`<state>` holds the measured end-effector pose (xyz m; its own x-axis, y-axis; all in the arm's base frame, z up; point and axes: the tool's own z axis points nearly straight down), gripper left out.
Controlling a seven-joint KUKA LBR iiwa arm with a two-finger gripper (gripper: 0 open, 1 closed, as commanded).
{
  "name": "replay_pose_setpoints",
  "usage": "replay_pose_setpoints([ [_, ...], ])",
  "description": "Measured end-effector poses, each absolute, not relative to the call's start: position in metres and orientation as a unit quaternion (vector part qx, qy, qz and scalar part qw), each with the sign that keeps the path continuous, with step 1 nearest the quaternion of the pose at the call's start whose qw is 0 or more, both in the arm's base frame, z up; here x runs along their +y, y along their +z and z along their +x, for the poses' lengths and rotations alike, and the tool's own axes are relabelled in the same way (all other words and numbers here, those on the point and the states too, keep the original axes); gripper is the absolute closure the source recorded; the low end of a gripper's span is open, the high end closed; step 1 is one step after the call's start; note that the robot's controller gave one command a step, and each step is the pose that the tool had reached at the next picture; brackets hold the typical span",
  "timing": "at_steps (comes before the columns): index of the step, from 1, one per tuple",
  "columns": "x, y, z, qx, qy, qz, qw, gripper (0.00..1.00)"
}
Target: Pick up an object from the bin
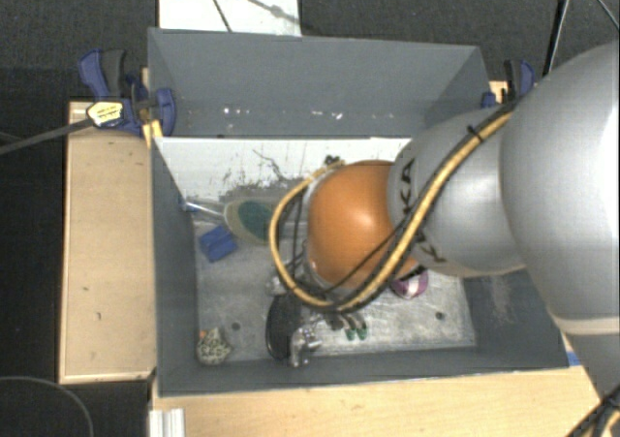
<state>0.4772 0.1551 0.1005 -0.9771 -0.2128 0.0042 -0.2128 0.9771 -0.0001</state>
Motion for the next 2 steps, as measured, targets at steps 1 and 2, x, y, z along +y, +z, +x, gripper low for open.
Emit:
replay_pose_setpoints([
  [1, 0.1641, 0.0724, 0.4837, -0.999, -0.001, 0.046, -0.002, 0.00],
  [2, 0.1646, 0.0732, 0.4847, -0.999, -0.001, 0.045, -0.003, 0.00],
])
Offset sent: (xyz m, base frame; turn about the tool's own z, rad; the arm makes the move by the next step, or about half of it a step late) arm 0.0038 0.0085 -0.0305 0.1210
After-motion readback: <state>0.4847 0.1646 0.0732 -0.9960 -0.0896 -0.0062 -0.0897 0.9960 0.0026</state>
